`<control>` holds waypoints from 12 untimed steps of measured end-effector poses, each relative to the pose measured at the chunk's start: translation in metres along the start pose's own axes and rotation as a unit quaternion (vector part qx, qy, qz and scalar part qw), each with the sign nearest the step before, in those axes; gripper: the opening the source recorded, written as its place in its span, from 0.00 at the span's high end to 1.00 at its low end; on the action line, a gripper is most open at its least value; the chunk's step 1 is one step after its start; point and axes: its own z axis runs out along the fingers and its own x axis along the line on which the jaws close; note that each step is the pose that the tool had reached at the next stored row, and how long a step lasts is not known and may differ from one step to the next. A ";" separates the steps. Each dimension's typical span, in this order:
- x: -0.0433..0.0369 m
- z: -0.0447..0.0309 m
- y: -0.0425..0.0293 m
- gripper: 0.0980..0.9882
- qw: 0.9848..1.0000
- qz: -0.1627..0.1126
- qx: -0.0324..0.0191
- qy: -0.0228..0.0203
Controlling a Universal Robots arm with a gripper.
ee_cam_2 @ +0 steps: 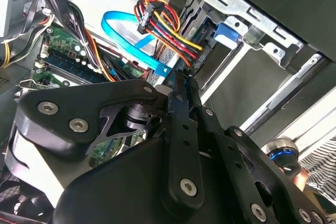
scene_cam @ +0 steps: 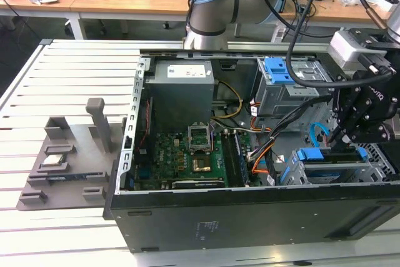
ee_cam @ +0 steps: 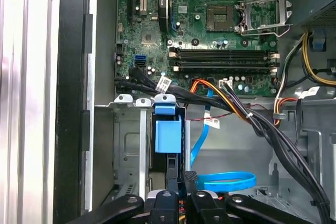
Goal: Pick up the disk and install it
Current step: 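Insert the second disk wire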
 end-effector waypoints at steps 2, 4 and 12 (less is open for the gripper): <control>0.0005 0.0011 -0.0003 0.93 1.000 0.000 0.000 0.000; 0.0021 0.0039 -0.0006 0.93 1.000 0.000 0.000 0.000; 0.0026 0.0047 -0.0006 0.92 1.000 0.000 0.000 0.000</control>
